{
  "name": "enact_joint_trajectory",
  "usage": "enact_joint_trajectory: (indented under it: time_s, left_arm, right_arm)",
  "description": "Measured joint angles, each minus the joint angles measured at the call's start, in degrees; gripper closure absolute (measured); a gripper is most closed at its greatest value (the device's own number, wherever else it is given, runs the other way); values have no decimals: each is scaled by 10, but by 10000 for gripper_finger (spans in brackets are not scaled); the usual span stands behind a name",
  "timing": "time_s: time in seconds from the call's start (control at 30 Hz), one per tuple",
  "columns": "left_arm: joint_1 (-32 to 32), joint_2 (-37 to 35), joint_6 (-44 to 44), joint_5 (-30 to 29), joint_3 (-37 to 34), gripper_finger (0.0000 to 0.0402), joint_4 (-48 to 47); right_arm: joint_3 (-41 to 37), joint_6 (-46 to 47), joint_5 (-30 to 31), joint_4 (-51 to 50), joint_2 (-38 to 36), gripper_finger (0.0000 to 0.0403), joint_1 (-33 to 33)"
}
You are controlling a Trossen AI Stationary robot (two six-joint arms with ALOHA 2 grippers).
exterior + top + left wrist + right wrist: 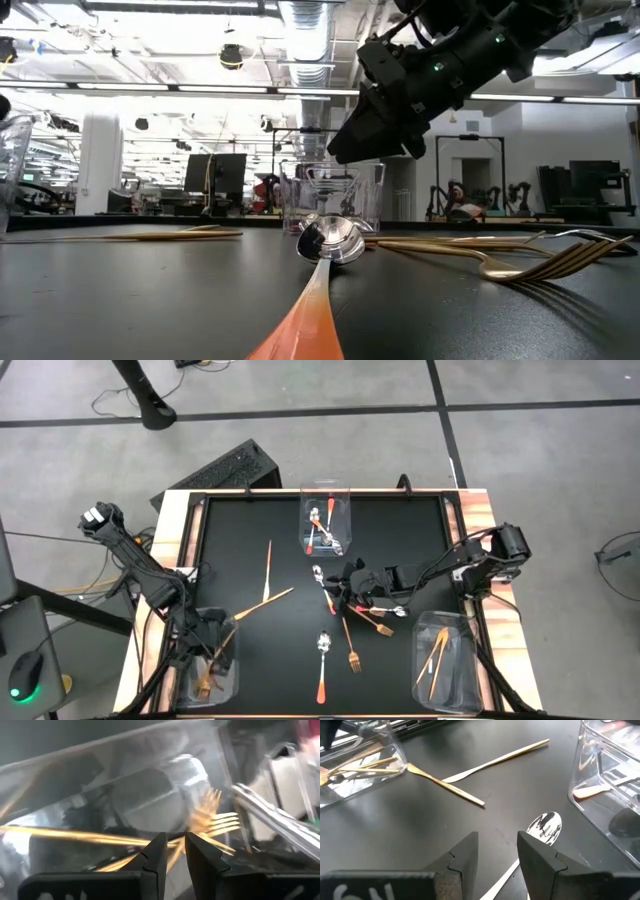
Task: Sort silverware by color (type)
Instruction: Put the orange spoon into the top transparent bin
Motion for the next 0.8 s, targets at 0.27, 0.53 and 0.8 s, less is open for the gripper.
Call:
enact_joint_trajectory:
  time_s: [0.27,0.53,0.8]
  left_arm:
    - [24,0,-83,-94,3,327,-17]
    - [51,0,-38,-97,70,326,-15]
    - [51,-1,165,-429,104,326,79]
  right_arm:
    - [0,26,1,-18,0,246,-11]
    - [0,112,1,-93,0,246,-27]
    - [0,136,4,-62,0,246,-30]
